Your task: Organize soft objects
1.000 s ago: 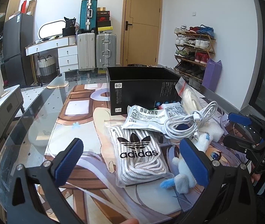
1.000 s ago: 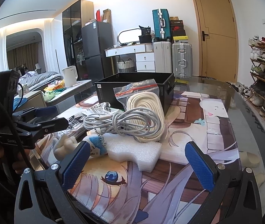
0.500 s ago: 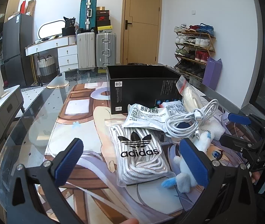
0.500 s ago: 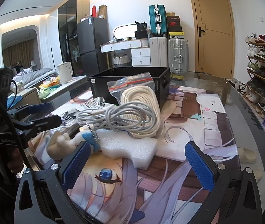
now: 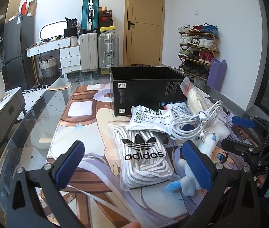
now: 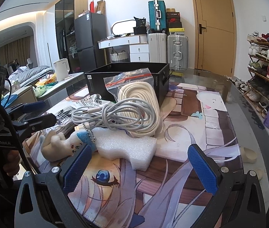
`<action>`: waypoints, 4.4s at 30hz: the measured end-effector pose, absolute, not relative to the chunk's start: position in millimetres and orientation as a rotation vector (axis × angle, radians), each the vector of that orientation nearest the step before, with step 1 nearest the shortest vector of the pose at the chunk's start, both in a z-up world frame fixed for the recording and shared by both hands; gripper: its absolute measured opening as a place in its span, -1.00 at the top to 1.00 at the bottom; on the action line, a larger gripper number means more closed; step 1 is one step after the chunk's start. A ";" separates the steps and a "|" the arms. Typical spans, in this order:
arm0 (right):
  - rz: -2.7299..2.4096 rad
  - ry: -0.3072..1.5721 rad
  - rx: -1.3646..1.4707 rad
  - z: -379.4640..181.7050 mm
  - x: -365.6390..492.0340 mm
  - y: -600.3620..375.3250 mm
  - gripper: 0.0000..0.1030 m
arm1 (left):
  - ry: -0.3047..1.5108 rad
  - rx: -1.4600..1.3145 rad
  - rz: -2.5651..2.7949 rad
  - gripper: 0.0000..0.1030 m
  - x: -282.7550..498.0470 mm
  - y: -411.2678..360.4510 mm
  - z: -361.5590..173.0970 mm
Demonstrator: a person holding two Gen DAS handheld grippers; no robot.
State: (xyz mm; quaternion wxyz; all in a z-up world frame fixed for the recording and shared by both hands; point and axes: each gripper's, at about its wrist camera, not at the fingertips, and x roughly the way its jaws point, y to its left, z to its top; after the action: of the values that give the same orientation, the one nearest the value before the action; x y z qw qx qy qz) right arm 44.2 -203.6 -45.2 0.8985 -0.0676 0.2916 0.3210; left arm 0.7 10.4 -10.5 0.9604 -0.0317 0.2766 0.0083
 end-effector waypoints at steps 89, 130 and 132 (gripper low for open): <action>0.641 0.777 -0.201 -53.7 71.1 -175.0 -0.64 | 0.689 -0.150 0.008 -1.00 28.6 26.8 -26.2; 0.632 0.659 -0.154 -39.7 43.4 -218.7 -0.40 | 0.722 -0.162 -0.100 0.11 20.2 14.6 -12.9; 0.630 0.655 -0.149 -38.6 42.1 -221.7 -0.40 | 0.720 -0.160 -0.100 0.12 19.9 14.3 -11.6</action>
State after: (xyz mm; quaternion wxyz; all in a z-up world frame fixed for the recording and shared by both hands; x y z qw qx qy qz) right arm 42.1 -221.7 -38.6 0.8959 -0.0719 0.3158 0.3040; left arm 19.9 14.3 -11.6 0.9316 -0.0781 0.3516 -0.0490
